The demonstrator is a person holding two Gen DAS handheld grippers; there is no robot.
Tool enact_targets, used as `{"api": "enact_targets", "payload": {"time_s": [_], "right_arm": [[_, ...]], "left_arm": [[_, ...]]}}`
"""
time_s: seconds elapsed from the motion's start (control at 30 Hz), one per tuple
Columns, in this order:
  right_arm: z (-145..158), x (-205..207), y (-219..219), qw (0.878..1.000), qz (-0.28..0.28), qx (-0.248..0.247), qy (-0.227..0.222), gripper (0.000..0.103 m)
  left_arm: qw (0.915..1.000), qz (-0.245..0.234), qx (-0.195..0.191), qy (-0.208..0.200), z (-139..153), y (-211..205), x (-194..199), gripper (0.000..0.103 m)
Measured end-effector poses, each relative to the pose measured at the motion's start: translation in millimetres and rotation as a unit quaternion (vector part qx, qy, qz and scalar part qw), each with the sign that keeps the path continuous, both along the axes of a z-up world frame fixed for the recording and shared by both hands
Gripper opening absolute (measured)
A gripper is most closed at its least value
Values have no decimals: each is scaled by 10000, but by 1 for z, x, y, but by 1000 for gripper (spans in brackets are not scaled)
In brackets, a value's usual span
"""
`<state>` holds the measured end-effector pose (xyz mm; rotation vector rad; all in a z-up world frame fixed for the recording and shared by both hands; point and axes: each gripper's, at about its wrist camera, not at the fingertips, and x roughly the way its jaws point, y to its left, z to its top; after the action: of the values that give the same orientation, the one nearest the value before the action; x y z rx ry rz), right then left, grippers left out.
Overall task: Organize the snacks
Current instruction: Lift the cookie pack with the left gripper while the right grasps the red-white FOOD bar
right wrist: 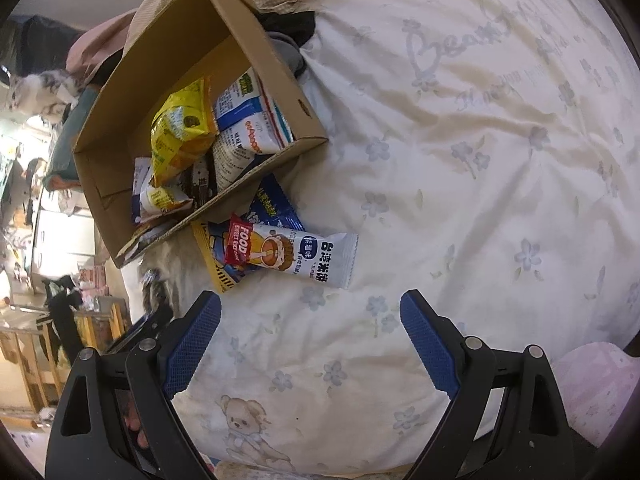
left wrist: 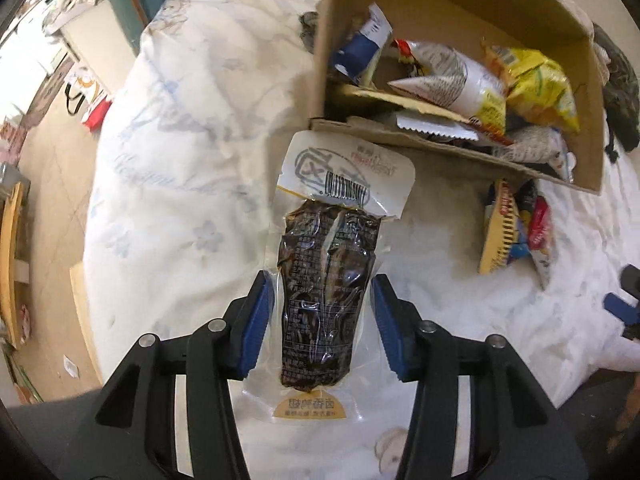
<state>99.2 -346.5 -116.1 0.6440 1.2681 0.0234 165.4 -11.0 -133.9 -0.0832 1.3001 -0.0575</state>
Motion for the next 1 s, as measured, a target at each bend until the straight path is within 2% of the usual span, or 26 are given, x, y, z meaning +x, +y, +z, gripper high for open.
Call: {"api": "enact_targets", "payload": {"time_s": [0.13,0.2,0.27,0.37,0.4,0.47,0.57,0.6,0.73,0.8,1.0], "right_arm": [[-8,0,-8,9982,-379,462,89,93],[-11,5,-6,9978,-387,518,137,94],[-14,10,-1,9983,-317,442,207,94],[-16,19,15,9995,49,-116,284,94],[-16,23,26,9977,359,-495,303,94],[-17,29,43,9917,817,-946,315,94],[-15,36,71,9780,1482,-1459,141,94],[-11,38,82,9694,1727,-1747,-39,94],[-13,48,107,9406,2342,-2433,-359,94],[-20,53,110,9318,2430,-2666,-408,94],[-40,69,114,9281,2624,-2625,-312,92]], "left_arm": [[9999,36,-140,55,17,10,-20,46],[9995,-7,-306,69,26,11,-35,46],[9994,-156,-317,-36,43,15,-42,46],[9980,-404,-335,-359,63,15,-57,46],[9974,-454,-305,-469,66,13,-59,46],[9966,-484,-210,-640,72,18,-61,46],[9970,-319,-540,-459,62,24,-61,46],[9969,-254,-645,-381,59,24,-59,46],[9964,-236,-688,-441,58,21,-57,46],[9961,-230,-744,-422,57,19,-58,46],[9962,-197,-752,-387,53,19,-57,46]]}}
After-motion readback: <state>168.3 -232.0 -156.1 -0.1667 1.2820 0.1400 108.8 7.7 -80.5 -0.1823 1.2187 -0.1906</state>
